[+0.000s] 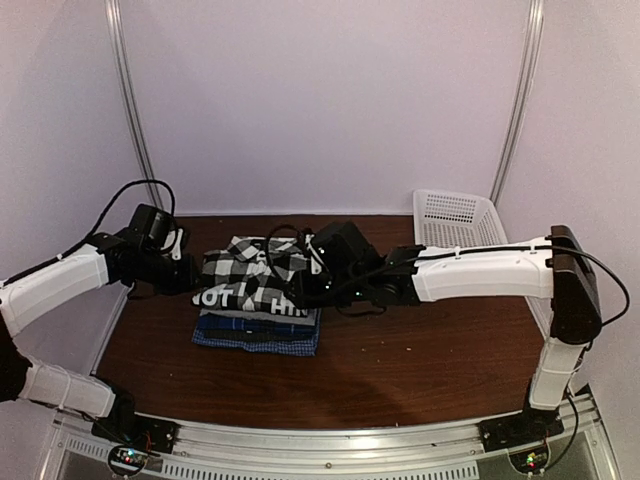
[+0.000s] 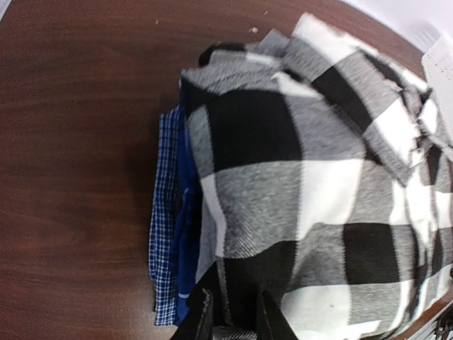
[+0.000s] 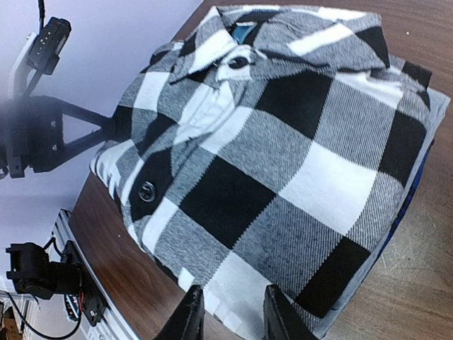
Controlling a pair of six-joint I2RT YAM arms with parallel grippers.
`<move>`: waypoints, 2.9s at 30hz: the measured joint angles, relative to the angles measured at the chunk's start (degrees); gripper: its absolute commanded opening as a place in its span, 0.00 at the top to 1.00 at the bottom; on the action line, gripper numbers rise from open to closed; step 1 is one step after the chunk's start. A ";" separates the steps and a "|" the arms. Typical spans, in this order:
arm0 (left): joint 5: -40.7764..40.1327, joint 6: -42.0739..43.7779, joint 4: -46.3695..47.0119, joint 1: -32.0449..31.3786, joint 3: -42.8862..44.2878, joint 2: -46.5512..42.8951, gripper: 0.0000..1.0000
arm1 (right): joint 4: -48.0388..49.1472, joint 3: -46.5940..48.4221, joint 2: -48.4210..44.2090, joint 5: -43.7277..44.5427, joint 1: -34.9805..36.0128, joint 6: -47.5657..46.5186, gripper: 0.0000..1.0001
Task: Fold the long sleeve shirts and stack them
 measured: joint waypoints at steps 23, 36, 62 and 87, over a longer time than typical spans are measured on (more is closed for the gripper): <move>-3.37 -0.61 -0.74 -5.90 3.26 -4.44 0.43 | 2.64 -13.11 -10.91 3.91 0.74 1.68 0.30; -4.87 -6.56 4.52 -30.97 9.97 3.28 0.26 | -1.92 -20.74 -30.53 16.17 -1.22 1.88 0.08; -7.61 -8.33 9.03 -44.41 40.57 50.27 0.14 | -12.39 -25.20 -47.25 25.33 -2.21 5.25 0.00; -9.35 -7.48 8.57 -36.85 41.72 58.60 0.14 | -14.91 -26.99 -49.31 25.57 -2.21 6.49 0.00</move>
